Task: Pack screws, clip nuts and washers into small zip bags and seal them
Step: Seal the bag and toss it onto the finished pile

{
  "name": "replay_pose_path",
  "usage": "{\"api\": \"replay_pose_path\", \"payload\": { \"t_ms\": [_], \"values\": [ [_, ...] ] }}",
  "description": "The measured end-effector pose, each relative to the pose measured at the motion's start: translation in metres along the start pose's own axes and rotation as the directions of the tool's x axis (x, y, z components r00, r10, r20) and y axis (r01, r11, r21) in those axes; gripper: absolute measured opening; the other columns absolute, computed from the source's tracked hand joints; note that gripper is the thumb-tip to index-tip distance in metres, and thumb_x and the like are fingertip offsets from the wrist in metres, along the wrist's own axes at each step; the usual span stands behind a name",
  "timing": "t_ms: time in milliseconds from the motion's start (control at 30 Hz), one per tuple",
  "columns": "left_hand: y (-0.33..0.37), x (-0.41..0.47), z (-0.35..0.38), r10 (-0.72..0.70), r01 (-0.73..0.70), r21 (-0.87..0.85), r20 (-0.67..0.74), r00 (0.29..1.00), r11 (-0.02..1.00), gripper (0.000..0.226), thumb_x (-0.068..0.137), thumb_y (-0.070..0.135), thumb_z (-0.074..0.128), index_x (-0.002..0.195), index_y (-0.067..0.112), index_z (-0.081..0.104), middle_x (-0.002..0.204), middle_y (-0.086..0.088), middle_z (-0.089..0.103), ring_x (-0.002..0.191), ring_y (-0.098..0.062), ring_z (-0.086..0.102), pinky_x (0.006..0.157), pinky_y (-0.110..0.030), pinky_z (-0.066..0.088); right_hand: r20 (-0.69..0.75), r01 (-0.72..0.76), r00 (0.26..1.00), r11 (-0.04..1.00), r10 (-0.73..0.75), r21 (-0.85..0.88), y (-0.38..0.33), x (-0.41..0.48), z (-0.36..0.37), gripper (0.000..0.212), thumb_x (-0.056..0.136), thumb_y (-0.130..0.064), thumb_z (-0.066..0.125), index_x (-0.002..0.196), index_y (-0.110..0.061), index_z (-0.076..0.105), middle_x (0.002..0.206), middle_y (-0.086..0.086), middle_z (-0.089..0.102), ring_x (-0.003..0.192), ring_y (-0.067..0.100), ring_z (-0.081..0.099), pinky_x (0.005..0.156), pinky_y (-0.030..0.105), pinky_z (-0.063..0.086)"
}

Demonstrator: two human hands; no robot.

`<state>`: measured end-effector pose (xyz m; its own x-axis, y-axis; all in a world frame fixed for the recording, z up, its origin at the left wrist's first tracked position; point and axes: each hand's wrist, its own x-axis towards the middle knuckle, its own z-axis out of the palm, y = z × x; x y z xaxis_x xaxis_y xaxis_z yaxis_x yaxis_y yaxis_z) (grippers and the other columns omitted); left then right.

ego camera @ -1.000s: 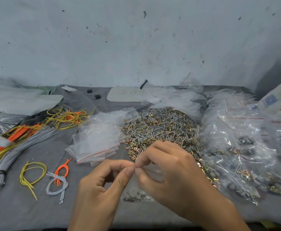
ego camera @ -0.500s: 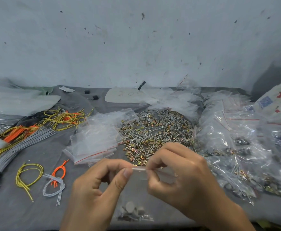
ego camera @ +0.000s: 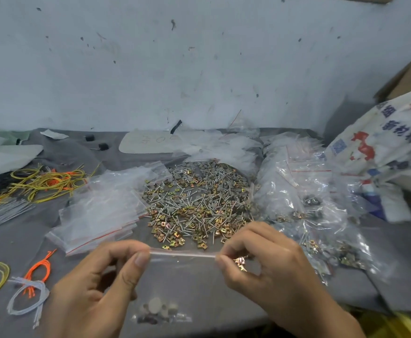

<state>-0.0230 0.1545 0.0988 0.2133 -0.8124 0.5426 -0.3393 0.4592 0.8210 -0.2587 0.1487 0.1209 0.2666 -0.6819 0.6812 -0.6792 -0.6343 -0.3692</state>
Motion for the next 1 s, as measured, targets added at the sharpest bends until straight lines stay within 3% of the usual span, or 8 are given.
{"api": "replay_pose_path", "payload": {
  "t_ms": [133, 267, 367, 433, 533, 633, 800, 1000],
  "values": [
    [-0.009, 0.005, -0.002, -0.061, 0.057, -0.091, -0.041, 0.997, 0.994, 0.033, 0.074, 0.061, 0.062, 0.087, 0.032, 0.069, 0.056, 0.004, 0.057, 0.035, -0.021, 0.052, 0.038, -0.031, 0.039, -0.095, -0.229, 0.966, 0.965, 0.242, 0.131, 0.011, -0.015, -0.007, 0.017, 0.088, -0.035, 0.062, 0.076, -0.023, 0.063, 0.075, -0.012, 0.058, 0.068, 0.006, 0.056, 0.063, 0.017, 0.043],
    [-0.007, -0.004, 0.012, -0.084, 0.086, -0.063, 0.038, 0.996, 0.994, 0.038, 0.07, 0.063, 0.061, 0.087, 0.029, 0.069, 0.058, 0.002, 0.057, 0.038, -0.018, 0.055, 0.044, -0.012, 0.043, 0.011, -0.49, 0.849, 0.778, 0.529, 0.394, 0.0, -0.05, 0.011, 0.017, 0.082, -0.049, 0.07, 0.09, -0.034, 0.067, 0.077, -0.009, 0.065, 0.062, 0.006, 0.057, 0.057, 0.027, 0.047],
    [0.001, -0.015, 0.035, -0.102, 0.112, -0.068, 0.137, 0.985, 0.991, 0.027, 0.07, 0.055, 0.066, 0.083, 0.031, 0.07, 0.057, -0.006, 0.058, 0.038, -0.017, 0.055, 0.044, -0.007, 0.041, 0.231, -0.705, 0.679, 0.531, 0.697, 0.47, -0.013, -0.075, 0.037, 0.065, 0.061, -0.065, 0.085, 0.119, -0.055, 0.058, 0.11, -0.022, 0.069, 0.073, 0.007, 0.066, 0.062, 0.041, 0.056],
    [0.004, -0.021, 0.05, -0.143, 0.17, -0.138, 0.19, 0.971, 0.976, 0.016, 0.071, 0.04, 0.068, 0.081, 0.028, 0.071, 0.058, -0.014, 0.055, 0.037, -0.02, 0.053, 0.042, -0.009, 0.041, 0.298, -0.725, 0.634, 0.413, 0.714, 0.551, -0.016, -0.081, 0.045, 0.08, 0.054, -0.062, 0.092, 0.125, -0.056, 0.056, 0.122, -0.024, 0.066, 0.09, 0.001, 0.068, 0.07, 0.023, 0.056],
    [0.011, -0.028, 0.072, -0.164, 0.24, -0.249, 0.29, 0.943, 0.938, 0.019, 0.069, 0.04, 0.071, 0.08, 0.025, 0.072, 0.054, -0.012, 0.057, 0.038, -0.016, 0.054, 0.043, -0.014, 0.041, 0.323, -0.676, 0.62, 0.277, 0.715, 0.683, -0.019, -0.079, 0.039, 0.038, 0.074, -0.042, 0.082, 0.107, -0.028, 0.074, 0.102, 0.011, 0.077, 0.092, 0.014, 0.072, 0.077, 0.023, 0.054],
    [0.014, -0.033, 0.085, -0.141, 0.265, -0.31, 0.371, 0.918, 0.913, 0.027, 0.068, 0.049, 0.074, 0.087, 0.031, 0.075, 0.065, -0.008, 0.066, 0.046, -0.019, 0.059, 0.047, -0.018, 0.047, 0.25, -0.665, 0.614, 0.321, 0.748, 0.674, -0.003, -0.076, 0.02, 0.033, 0.087, -0.043, 0.069, 0.094, -0.012, 0.072, 0.08, 0.014, 0.075, 0.068, 0.016, 0.066, 0.061, 0.021, 0.049],
    [-0.01, -0.032, 0.08, -0.219, 0.308, -0.243, 0.334, 0.917, 0.92, 0.018, 0.081, 0.045, 0.079, 0.099, 0.041, 0.075, 0.086, -0.001, 0.075, 0.069, -0.017, 0.067, 0.056, -0.024, 0.052, -0.054, -0.675, 0.578, 0.515, 0.814, 0.527, 0.059, -0.074, -0.037, 0.048, 0.089, -0.067, 0.061, 0.081, -0.02, 0.07, 0.067, 0.002, 0.061, 0.058, 0.012, 0.053, 0.052, 0.023, 0.041],
    [-0.075, -0.028, 0.054, -0.35, 0.37, -0.072, 0.198, 0.916, 0.926, 0.035, 0.092, 0.008, 0.065, 0.088, 0.042, 0.075, 0.079, 0.003, 0.075, 0.066, -0.004, 0.065, 0.062, -0.016, 0.05, -0.321, -0.762, 0.488, 0.576, 0.811, 0.296, 0.181, -0.071, -0.116, 0.05, 0.088, -0.063, 0.056, 0.087, -0.014, 0.07, 0.069, 0.009, 0.063, 0.058, 0.019, 0.058, 0.053, 0.033, 0.049]
  ]
}}
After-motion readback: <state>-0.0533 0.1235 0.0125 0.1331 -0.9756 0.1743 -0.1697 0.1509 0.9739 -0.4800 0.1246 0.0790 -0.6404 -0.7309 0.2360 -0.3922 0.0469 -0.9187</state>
